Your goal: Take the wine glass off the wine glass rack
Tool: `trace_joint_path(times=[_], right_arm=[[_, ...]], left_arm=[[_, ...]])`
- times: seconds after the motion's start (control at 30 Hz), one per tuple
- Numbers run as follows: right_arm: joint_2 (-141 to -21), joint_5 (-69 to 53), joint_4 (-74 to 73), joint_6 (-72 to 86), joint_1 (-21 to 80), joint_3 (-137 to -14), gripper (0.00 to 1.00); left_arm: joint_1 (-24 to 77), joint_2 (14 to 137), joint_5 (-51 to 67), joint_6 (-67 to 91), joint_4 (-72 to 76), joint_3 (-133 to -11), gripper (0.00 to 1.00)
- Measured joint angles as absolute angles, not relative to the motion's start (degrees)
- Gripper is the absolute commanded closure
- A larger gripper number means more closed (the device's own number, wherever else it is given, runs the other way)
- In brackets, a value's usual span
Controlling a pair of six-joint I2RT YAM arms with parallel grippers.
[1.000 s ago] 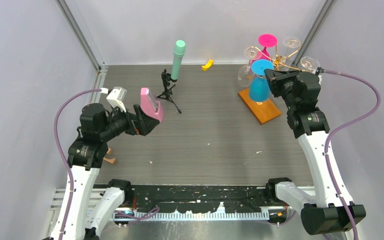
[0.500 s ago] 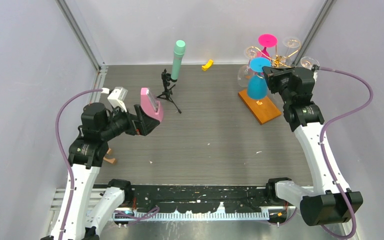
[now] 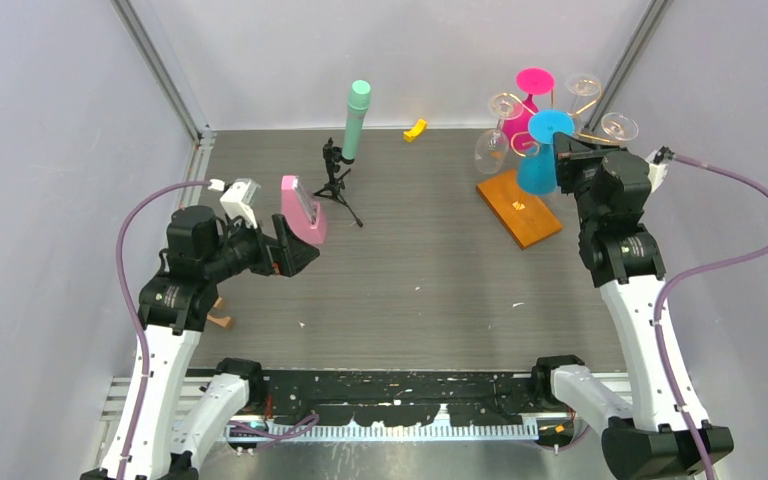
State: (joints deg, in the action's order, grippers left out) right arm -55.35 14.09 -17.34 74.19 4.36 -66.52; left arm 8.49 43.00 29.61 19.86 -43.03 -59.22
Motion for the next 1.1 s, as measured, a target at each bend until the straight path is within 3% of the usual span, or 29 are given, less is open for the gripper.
trace_joint_path(times=[0.73,0.93,1.1], right_arm=[[-43.72,9.39,-26.02,77.14,4.38,-63.53,1.00],[-40.69,-2.85,-22.52,78.08,4.38,-60.51,1.00],[-39.20,-15.31,-10.37,84.55,4.40,-53.98,1.00]], left_arm=[[8.49,42.04,28.58,19.90,-44.45,-59.22,0.00],[8.49,42.68,35.22,26.33,-39.18,-56.60,0.00],[8.60,44.49,41.50,39.92,-29.17,-50.59,0.01]])
